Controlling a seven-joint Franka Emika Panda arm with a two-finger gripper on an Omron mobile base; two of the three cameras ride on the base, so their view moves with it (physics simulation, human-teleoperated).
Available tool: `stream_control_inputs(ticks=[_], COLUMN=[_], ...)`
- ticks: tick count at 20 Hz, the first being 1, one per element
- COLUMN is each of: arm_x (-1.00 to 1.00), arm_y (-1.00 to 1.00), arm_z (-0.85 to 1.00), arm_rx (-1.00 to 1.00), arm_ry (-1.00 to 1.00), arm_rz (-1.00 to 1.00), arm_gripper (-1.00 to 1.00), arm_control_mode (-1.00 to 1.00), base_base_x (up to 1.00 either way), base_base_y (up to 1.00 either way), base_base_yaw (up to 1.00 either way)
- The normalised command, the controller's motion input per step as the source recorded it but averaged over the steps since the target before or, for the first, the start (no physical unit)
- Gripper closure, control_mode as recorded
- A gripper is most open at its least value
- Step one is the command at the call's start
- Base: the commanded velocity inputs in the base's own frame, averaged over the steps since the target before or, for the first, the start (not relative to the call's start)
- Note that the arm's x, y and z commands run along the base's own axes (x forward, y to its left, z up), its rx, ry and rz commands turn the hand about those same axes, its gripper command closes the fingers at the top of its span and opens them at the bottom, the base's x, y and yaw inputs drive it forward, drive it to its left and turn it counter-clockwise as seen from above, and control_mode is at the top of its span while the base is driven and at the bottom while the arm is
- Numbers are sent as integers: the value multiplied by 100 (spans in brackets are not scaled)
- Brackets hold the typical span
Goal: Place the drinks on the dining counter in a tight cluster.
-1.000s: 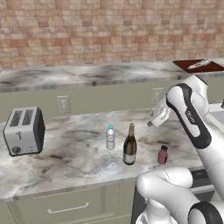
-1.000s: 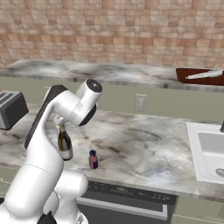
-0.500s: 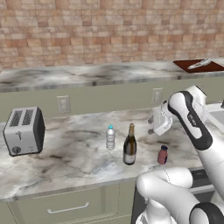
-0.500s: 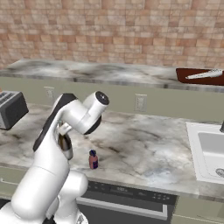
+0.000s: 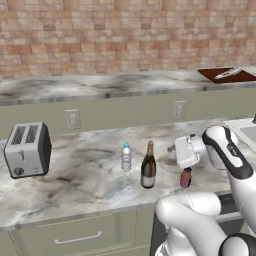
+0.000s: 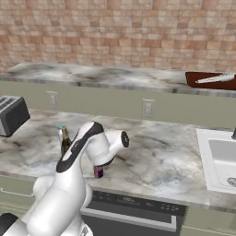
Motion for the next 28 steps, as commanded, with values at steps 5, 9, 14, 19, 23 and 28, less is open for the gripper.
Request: stream_control_inputs(ticks=[5, 9, 14, 19, 23, 28], arm_x=[14, 6, 10, 18, 3, 0], arm_y=[0, 11, 6, 16, 25, 10], arm_z=[-34, -5, 0, 0, -9, -1], arm_rx=[42, 2, 0, 0, 0, 0], arm_ry=[-13, 12, 18, 7, 0, 0], arm_rz=[8, 13, 6, 0, 0, 2], arm_gripper=[-100, -100, -100, -100, -100, -100], arm_control_mode=[-100, -100, -100, -100, -100, -100], base_base_x=[0, 0, 0, 0, 0, 0], base_base_y=[0, 0, 0, 0, 0, 0], base_base_yaw=[0, 0, 0, 0, 0, 0])
